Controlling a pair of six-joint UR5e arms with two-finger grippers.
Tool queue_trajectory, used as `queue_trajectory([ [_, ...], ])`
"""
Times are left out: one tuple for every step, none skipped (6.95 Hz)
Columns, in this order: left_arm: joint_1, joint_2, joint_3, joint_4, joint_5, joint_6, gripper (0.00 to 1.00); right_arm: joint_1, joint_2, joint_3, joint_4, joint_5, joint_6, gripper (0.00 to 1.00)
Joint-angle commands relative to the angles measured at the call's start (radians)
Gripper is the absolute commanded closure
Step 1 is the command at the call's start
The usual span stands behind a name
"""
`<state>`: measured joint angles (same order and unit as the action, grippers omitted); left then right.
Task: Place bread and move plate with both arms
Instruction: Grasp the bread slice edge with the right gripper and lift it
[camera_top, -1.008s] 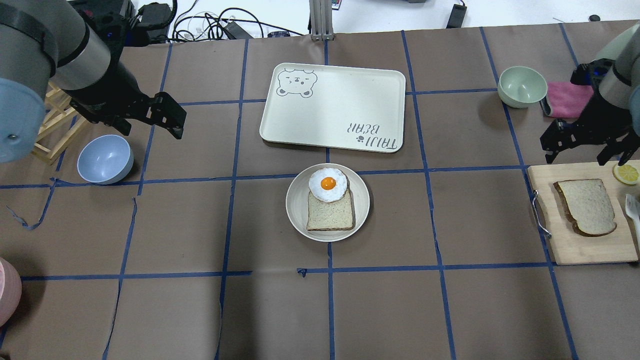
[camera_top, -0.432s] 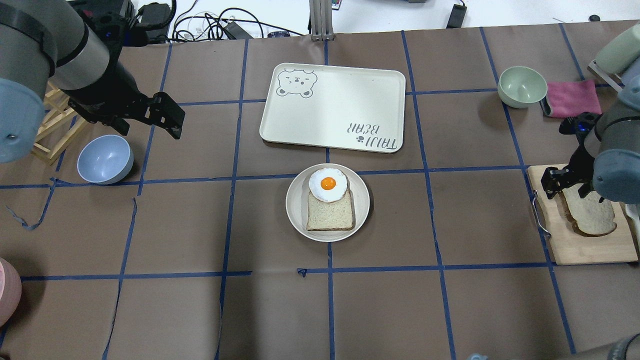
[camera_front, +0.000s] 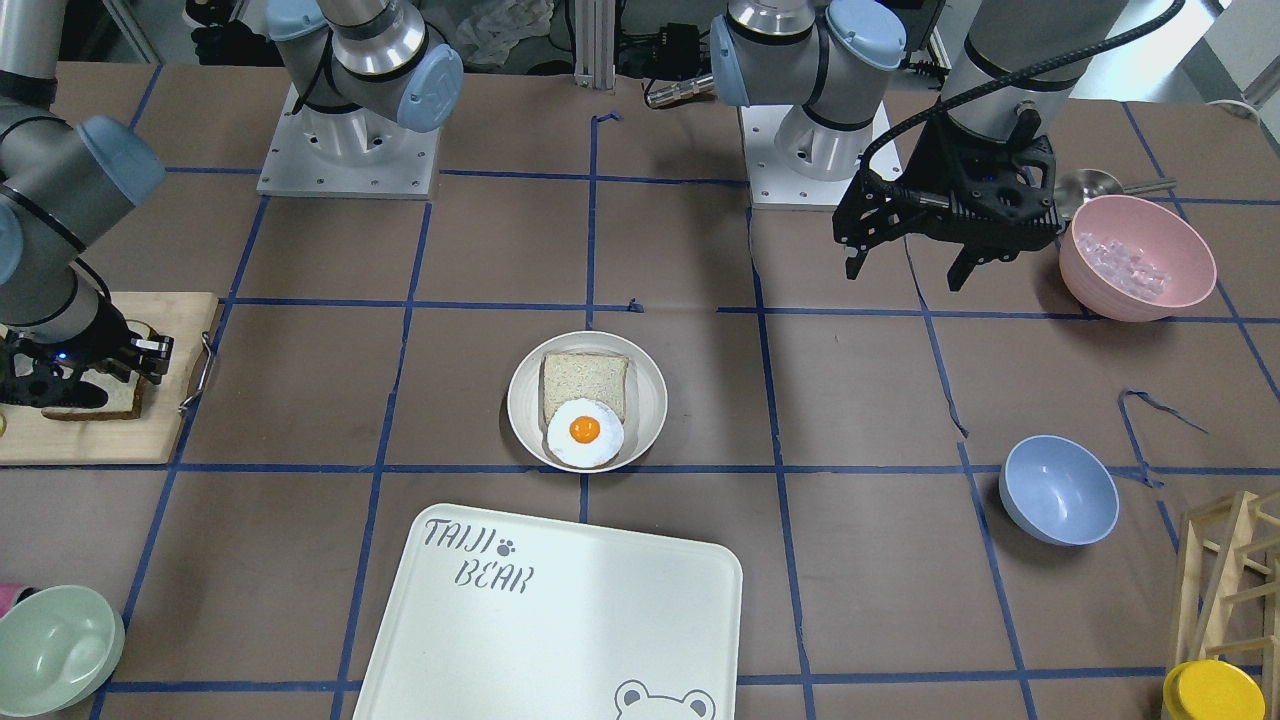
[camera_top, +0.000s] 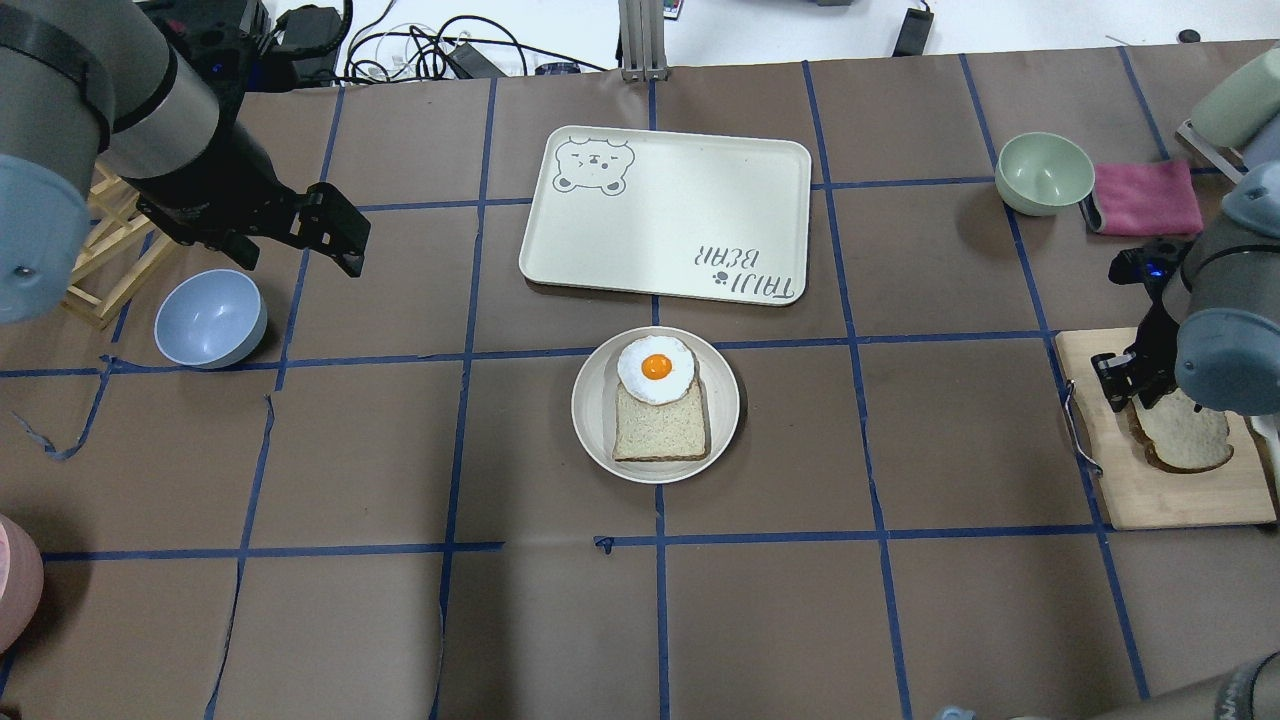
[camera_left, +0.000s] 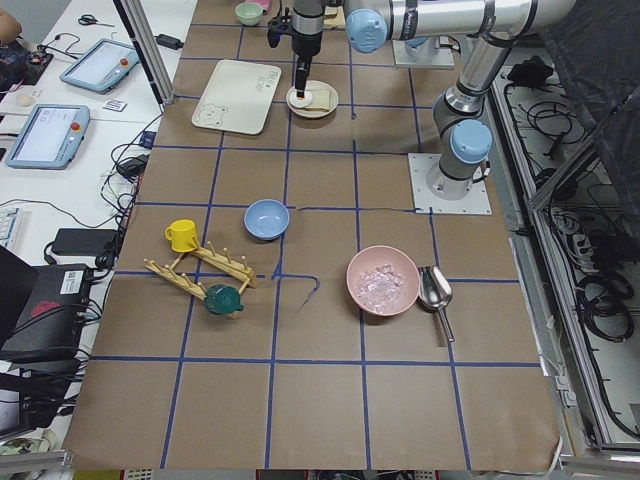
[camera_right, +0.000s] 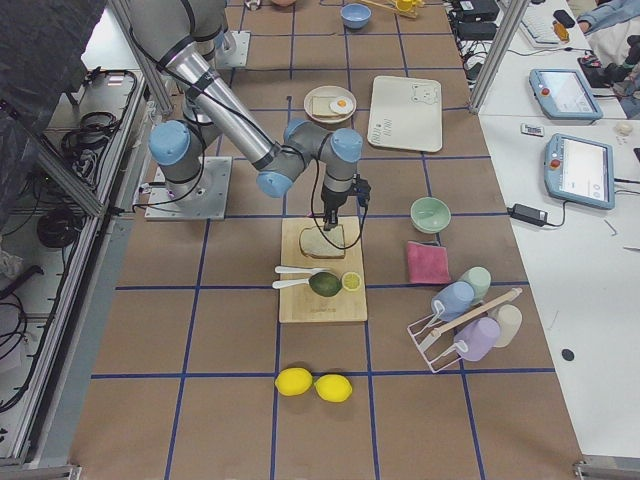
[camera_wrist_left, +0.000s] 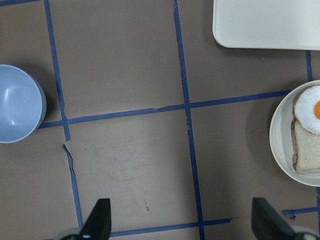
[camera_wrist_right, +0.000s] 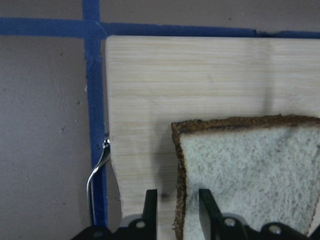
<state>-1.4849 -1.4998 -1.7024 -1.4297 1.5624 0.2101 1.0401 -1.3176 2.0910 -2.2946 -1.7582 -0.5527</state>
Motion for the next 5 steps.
queue_trajectory([
  [0.000,-0.002,-0.003,0.000,-0.004,0.000,0.00,0.000,0.014,0.001,0.001,-0.010,-0.003,0.81],
  [0.000,-0.005,-0.003,0.000,-0.007,0.000,0.00,0.000,0.014,0.000,0.003,-0.012,-0.001,1.00],
  [0.000,-0.007,-0.006,0.000,-0.008,-0.002,0.00,0.000,0.012,-0.002,0.003,-0.010,-0.001,1.00],
  [-0.002,-0.008,-0.005,0.000,-0.007,-0.002,0.00,0.000,0.012,0.000,0.003,-0.010,-0.003,1.00],
  [-0.002,-0.008,-0.005,0.000,-0.004,0.000,0.00,0.000,0.003,-0.005,0.003,-0.012,0.002,1.00],
])
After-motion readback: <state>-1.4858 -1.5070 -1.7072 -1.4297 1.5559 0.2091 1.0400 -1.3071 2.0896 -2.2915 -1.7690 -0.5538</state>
